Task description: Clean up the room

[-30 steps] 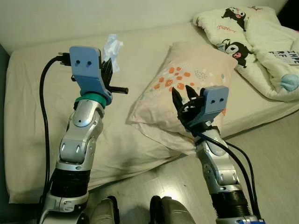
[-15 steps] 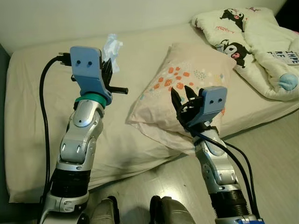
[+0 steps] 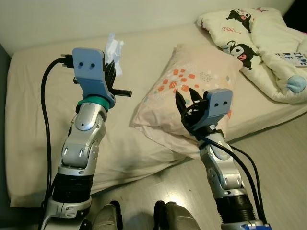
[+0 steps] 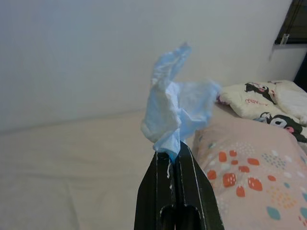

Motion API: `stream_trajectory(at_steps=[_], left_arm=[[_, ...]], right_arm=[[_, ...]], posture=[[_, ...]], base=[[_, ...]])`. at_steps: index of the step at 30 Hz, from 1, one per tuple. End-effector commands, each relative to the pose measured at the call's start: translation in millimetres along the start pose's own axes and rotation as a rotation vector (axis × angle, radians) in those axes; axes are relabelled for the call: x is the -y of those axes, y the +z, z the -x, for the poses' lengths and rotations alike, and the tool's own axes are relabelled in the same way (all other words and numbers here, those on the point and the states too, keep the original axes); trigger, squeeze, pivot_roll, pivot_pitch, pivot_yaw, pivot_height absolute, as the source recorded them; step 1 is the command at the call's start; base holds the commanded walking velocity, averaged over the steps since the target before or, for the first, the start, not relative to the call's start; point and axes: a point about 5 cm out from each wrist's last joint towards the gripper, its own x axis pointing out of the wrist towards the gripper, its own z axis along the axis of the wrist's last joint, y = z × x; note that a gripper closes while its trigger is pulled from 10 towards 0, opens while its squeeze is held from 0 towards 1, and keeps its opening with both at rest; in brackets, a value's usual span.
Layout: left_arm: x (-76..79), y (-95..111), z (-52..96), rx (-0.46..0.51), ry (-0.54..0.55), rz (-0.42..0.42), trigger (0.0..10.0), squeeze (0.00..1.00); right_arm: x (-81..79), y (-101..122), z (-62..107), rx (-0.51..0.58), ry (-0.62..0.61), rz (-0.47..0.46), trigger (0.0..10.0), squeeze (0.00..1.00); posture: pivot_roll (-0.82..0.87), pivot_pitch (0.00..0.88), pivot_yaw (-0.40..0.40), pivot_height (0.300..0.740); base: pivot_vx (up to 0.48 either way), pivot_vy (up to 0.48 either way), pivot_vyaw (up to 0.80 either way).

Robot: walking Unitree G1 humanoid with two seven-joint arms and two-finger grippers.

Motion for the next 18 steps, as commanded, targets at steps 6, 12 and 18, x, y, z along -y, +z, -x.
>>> stream_trajectory(at_steps=[6,12,18], left_arm=[[0.8,-5.5,2.7,-0.024,-0.004,0.003,10.0,0.0],[0.6,-5.4,2.5,-0.025,-0.002,0.001,10.0,0.0],[0.3,-5.3,2.4,-0.025,-0.001,0.0,10.0,0.0]], right_arm=[[1.3,-5.0,3.2,-0.015,-0.003,0.006,10.0,0.0],[1.3,-5.1,2.7,-0.015,-0.003,0.006,10.0,0.0],[1.3,-5.3,2.5,-0.014,-0.002,0.006,10.0,0.0]], posture=[[-0.04,0.064,-0.021,0.74],[-0.04,0.064,-0.02,0.74],[-0.04,0.064,-0.019,0.74]], base=[[-0.326,0.0,0.0],[-0.39,0.0,0.0],[-0.371,0.0,0.0]])
